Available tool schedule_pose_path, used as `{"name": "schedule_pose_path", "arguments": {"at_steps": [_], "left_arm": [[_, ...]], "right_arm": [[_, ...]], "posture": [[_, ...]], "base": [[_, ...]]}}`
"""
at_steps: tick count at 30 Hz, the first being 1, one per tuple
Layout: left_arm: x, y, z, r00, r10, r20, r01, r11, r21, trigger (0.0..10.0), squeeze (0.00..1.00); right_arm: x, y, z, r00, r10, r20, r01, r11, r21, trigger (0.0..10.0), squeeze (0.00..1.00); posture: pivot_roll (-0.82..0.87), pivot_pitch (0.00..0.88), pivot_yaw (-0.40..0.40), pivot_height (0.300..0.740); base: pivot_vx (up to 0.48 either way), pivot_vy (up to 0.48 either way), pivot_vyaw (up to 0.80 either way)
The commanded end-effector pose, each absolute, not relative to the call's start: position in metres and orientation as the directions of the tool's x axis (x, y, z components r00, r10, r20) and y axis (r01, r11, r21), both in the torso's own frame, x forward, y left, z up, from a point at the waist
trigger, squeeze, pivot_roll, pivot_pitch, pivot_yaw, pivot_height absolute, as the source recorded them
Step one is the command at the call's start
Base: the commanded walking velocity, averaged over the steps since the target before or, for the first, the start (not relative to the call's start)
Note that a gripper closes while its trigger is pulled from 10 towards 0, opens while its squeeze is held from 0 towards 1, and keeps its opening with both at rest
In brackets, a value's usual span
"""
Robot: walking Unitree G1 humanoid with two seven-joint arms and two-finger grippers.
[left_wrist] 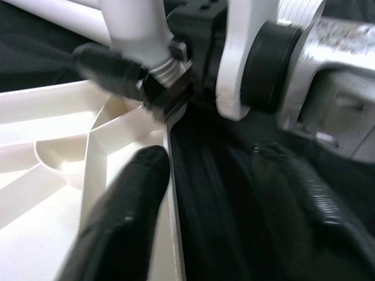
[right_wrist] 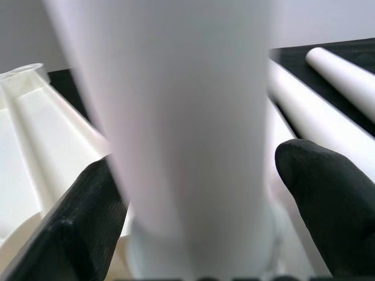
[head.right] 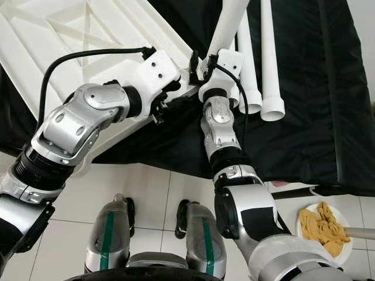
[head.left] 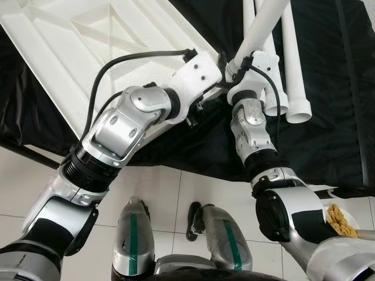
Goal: Building children table
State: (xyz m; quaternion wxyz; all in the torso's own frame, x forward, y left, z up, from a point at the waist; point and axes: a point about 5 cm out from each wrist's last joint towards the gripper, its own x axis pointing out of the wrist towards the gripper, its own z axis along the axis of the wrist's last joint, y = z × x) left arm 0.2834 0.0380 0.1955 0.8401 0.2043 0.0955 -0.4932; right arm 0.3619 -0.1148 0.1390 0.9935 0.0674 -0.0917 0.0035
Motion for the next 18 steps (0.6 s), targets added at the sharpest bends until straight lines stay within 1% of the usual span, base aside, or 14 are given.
{"name": "schedule_pose_path", "arguments": {"at_steps": [1, 8, 9, 10, 14, 15, 18], "left_arm": [[0.279, 0.036, 0.194, 0.454, -0.809, -0.373, 0.890, 0.392, 0.233, 10.0, 1.00], [0.281, 0.038, 0.195, 0.481, -0.795, -0.369, 0.875, 0.408, 0.260, 10.0, 1.00], [0.283, 0.039, 0.195, 0.496, -0.789, -0.364, 0.867, 0.423, 0.263, 10.0, 0.60], [0.285, 0.041, 0.197, 0.516, -0.783, -0.347, 0.855, 0.443, 0.270, 10.0, 0.00], [0.286, 0.042, 0.198, 0.526, -0.782, -0.334, 0.848, 0.457, 0.268, 10.0, 0.00], [0.287, 0.044, 0.199, 0.528, -0.785, -0.324, 0.848, 0.468, 0.247, 10.0, 0.00], [0.294, 0.056, 0.211, 0.573, -0.779, -0.255, 0.818, 0.524, 0.239, 10.0, 0.00]], "right_arm": [[0.361, -0.118, 0.138, 0.983, -0.011, 0.184, -0.016, 0.990, 0.143, 10.0, 0.00], [0.360, -0.121, 0.144, 0.974, 0.011, 0.227, -0.047, 0.987, 0.153, 10.0, 0.00], [0.360, -0.122, 0.145, 0.971, 0.026, 0.239, -0.064, 0.986, 0.154, 10.0, 0.00], [0.358, -0.124, 0.147, 0.966, 0.048, 0.255, -0.089, 0.984, 0.155, 10.0, 0.00], [0.358, -0.126, 0.148, 0.964, 0.062, 0.260, -0.104, 0.983, 0.152, 10.0, 0.00], [0.357, -0.127, 0.148, 0.961, 0.069, 0.266, -0.113, 0.982, 0.152, 10.0, 0.00], [0.355, -0.137, 0.151, 0.955, 0.089, 0.284, -0.132, 0.982, 0.138, 10.0, 0.00]], "posture": [[0.17, 0.079, -0.070, 0.740], [0.17, 0.079, -0.069, 0.740], [0.17, 0.080, -0.068, 0.740], [0.17, 0.082, -0.068, 0.740], [0.17, 0.082, -0.067, 0.740], [0.17, 0.085, -0.067, 0.740], [0.16, 0.094, -0.069, 0.740]], "base": [[0.000, 0.000, 0.00], [0.000, 0.000, 0.00], [0.000, 0.000, 0.00], [0.000, 0.000, 0.00], [0.000, 0.000, 0.00], [0.000, 0.000, 0.00], [0.000, 0.000, 0.00]]}}
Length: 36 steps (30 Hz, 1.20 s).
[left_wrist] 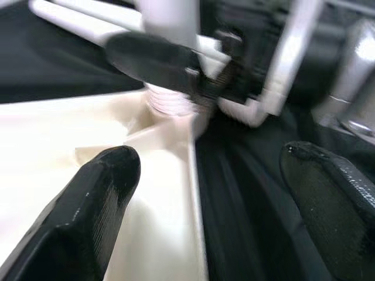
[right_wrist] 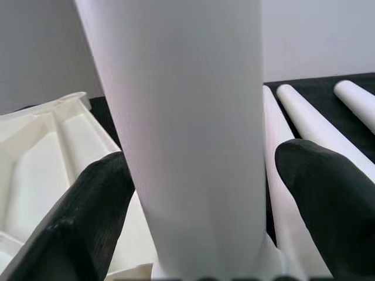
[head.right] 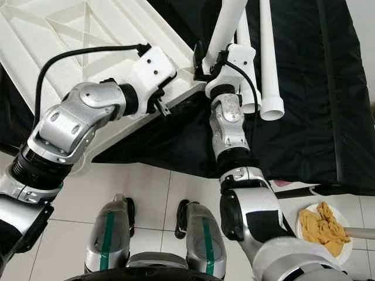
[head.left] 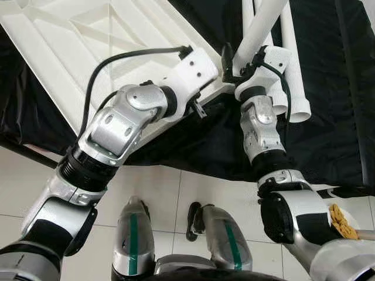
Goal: Building children table
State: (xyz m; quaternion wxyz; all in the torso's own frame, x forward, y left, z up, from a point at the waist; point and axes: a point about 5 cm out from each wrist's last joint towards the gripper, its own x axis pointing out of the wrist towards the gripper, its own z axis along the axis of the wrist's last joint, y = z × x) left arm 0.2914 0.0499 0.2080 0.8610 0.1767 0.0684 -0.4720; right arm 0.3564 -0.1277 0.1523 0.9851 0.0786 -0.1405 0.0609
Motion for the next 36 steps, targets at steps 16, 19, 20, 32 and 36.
{"name": "schedule_pose_path", "arguments": {"at_steps": [16, 19, 20, 32, 36], "left_arm": [[0.331, 0.094, 0.225, 0.789, -0.610, -0.065, 0.611, 0.770, 0.186, 10.0, 0.00], [0.338, 0.102, 0.224, 0.857, -0.514, -0.020, 0.512, 0.849, 0.130, 10.0, 0.00], [0.340, 0.104, 0.223, 0.872, -0.489, -0.011, 0.487, 0.867, 0.104, 10.0, 0.00], [0.343, 0.114, 0.209, 0.945, -0.328, 0.020, 0.328, 0.943, -0.060, 10.0, 0.00], [0.338, 0.112, 0.203, 0.954, -0.293, 0.064, 0.298, 0.950, -0.091, 10.0, 0.00]], "right_arm": [[0.359, -0.151, 0.158, 0.947, 0.152, 0.284, -0.186, 0.978, 0.098, 10.0, 0.00], [0.358, -0.151, 0.157, 0.944, 0.183, 0.276, -0.218, 0.971, 0.100, 10.0, 0.00], [0.358, -0.151, 0.156, 0.944, 0.191, 0.270, -0.227, 0.968, 0.108, 10.0, 0.00], [0.355, -0.150, 0.153, 0.939, 0.238, 0.247, -0.269, 0.958, 0.102, 10.0, 0.00], [0.354, -0.151, 0.156, 0.933, 0.254, 0.256, -0.277, 0.959, 0.061, 10.0, 0.00]], "posture": [[0.13, 0.115, -0.070, 0.740], [0.13, 0.113, -0.068, 0.740], [0.13, 0.111, -0.069, 0.740], [0.12, 0.083, -0.068, 0.740], [0.11, 0.061, -0.070, 0.740]], "base": [[0.000, 0.000, 0.00], [0.000, 0.000, 0.00], [0.000, 0.000, 0.00], [0.000, 0.000, 0.00], [0.000, 0.000, 0.00]]}}
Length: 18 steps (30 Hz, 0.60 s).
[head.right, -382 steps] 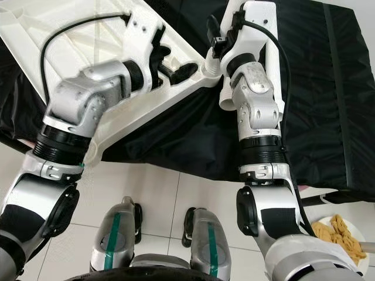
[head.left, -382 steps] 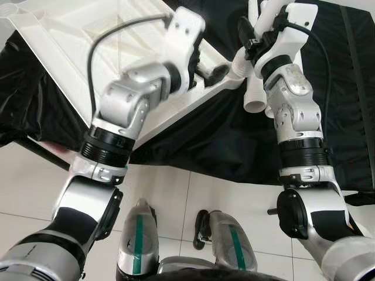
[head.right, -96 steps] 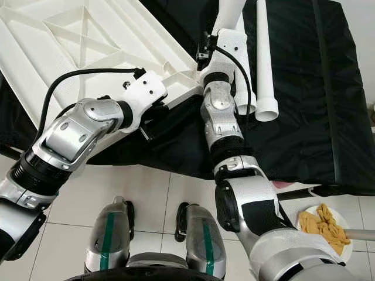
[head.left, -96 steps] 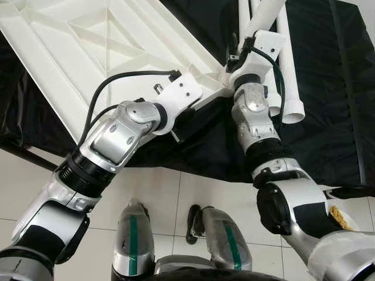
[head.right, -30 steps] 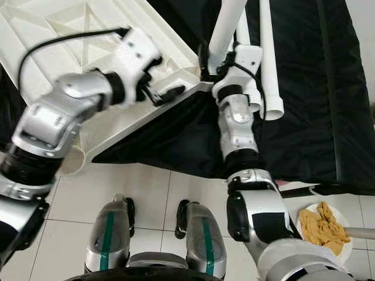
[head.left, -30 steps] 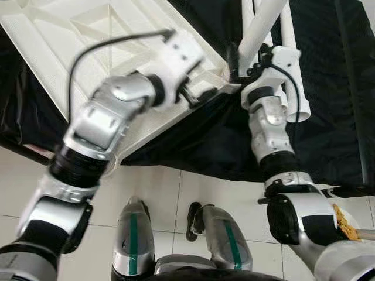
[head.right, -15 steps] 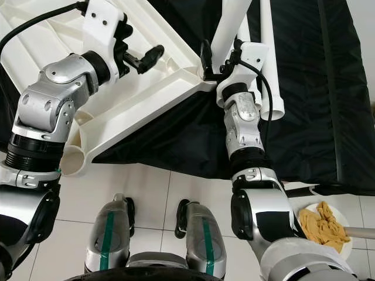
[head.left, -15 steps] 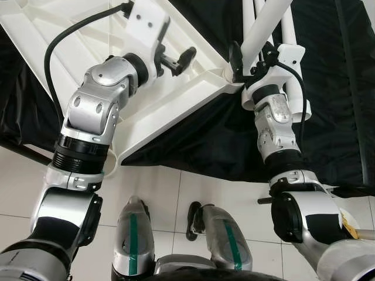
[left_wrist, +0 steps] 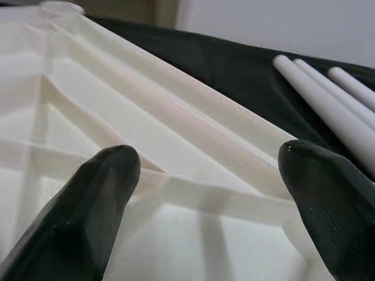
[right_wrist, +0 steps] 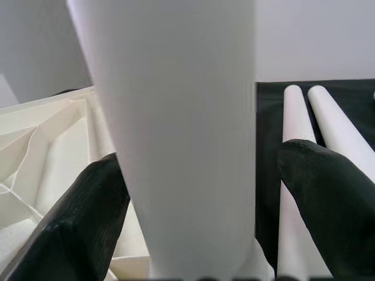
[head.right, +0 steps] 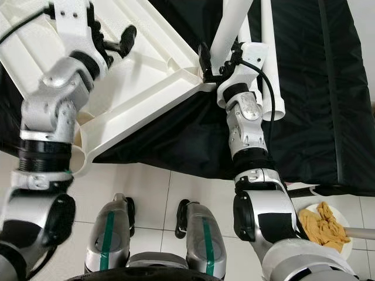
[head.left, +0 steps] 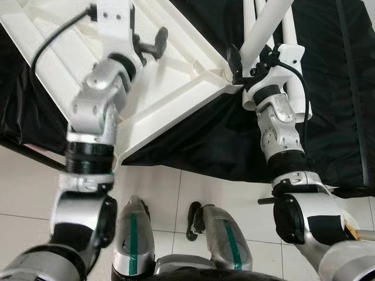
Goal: Building children table
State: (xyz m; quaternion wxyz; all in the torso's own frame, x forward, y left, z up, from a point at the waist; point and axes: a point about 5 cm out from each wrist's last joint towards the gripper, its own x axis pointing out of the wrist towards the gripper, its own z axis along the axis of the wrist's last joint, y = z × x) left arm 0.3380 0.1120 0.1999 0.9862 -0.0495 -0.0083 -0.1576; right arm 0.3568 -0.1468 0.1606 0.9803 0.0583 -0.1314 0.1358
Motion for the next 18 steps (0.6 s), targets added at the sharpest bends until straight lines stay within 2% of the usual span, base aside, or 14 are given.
{"name": "schedule_pose_path", "arguments": {"at_steps": [1, 3, 12, 18], "left_arm": [[0.337, 0.113, 0.201, 0.955, -0.286, 0.079, 0.294, 0.949, -0.118, 10.0, 0.00], [0.337, 0.113, 0.199, 0.956, -0.282, 0.085, 0.292, 0.946, -0.140, 10.0, 0.00], [0.328, 0.128, 0.188, 0.976, -0.175, 0.129, 0.181, 0.982, -0.043, 10.0, 0.00], [0.316, 0.130, 0.176, 0.981, -0.137, 0.134, 0.147, 0.987, -0.062, 10.0, 0.00]], "right_arm": [[0.354, -0.152, 0.156, 0.933, 0.254, 0.257, -0.274, 0.961, 0.045, 10.0, 0.00], [0.354, -0.153, 0.155, 0.932, 0.254, 0.257, -0.272, 0.962, 0.036, 10.0, 0.00], [0.338, -0.153, 0.147, 0.935, 0.228, 0.271, -0.247, 0.968, 0.035, 10.0, 0.00], [0.325, -0.154, 0.138, 0.941, 0.174, 0.290, -0.197, 0.979, 0.053, 10.0, 0.00]], "posture": [[0.11, 0.056, -0.075, 0.740], [0.11, 0.056, -0.075, 0.740], [0.11, 0.051, -0.085, 0.740], [0.12, 0.040, -0.064, 0.740]], "base": [[0.000, 0.000, 0.00], [0.000, 0.000, 0.00], [0.000, 0.000, 0.00], [0.000, 0.000, 0.00]]}}
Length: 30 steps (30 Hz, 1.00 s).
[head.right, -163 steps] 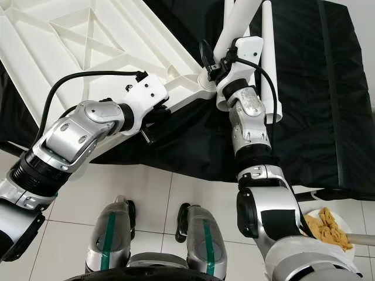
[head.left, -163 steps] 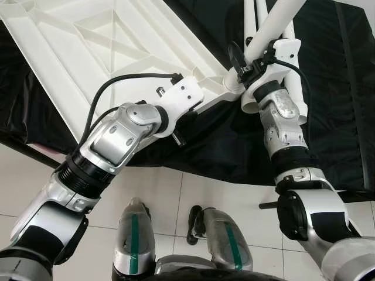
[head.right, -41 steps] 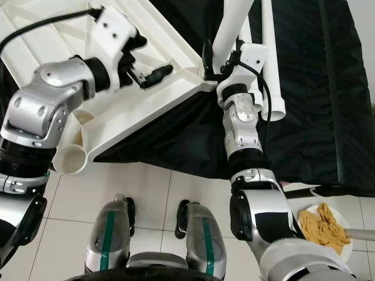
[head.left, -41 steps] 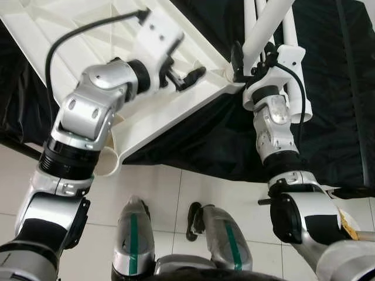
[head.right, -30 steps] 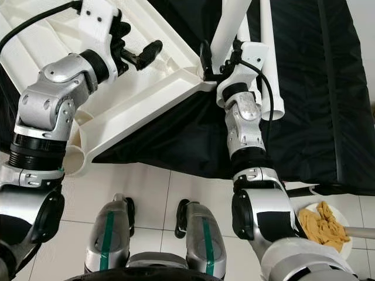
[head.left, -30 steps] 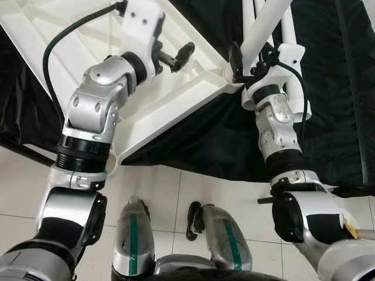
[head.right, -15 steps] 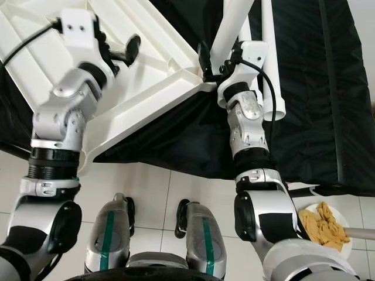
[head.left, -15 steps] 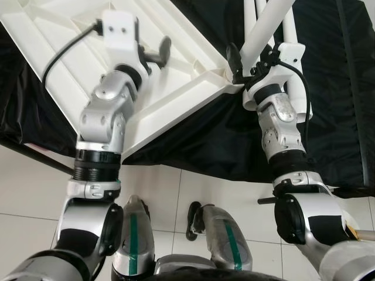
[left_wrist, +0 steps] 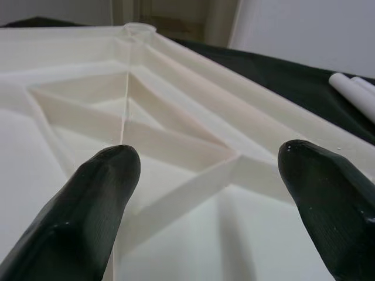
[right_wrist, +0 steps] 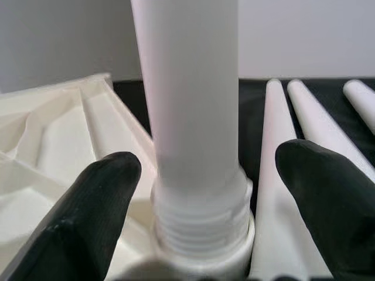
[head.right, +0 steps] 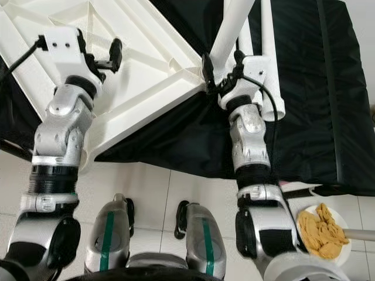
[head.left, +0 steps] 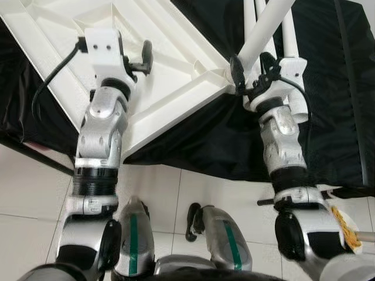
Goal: Building children table
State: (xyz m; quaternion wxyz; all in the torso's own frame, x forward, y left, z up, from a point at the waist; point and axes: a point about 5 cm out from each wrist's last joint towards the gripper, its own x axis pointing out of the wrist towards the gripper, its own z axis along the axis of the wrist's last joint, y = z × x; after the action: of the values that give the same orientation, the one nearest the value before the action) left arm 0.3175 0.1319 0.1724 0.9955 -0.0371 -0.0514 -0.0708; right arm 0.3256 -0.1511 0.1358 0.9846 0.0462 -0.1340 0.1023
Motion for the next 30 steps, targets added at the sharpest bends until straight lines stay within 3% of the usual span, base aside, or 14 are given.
{"name": "schedule_pose_path", "arguments": {"at_steps": [1, 30], "left_arm": [[0.312, 0.131, 0.173, 0.982, -0.125, 0.139, 0.137, 0.987, -0.081, 10.0, 0.00], [0.276, 0.131, 0.150, 0.997, -0.026, 0.070, 0.027, 1.000, -0.010, 10.0, 0.00]], "right_arm": [[0.320, -0.154, 0.138, 0.940, 0.154, 0.305, -0.176, 0.983, 0.047, 10.0, 0.00], [0.286, -0.145, 0.146, 0.969, 0.061, 0.238, -0.094, 0.987, 0.130, 10.0, 0.00]], "posture": [[0.12, 0.036, -0.059, 0.740], [0.10, 0.058, -0.073, 0.740]], "base": [[0.000, 0.000, 0.00], [0.000, 0.000, 0.00]]}}
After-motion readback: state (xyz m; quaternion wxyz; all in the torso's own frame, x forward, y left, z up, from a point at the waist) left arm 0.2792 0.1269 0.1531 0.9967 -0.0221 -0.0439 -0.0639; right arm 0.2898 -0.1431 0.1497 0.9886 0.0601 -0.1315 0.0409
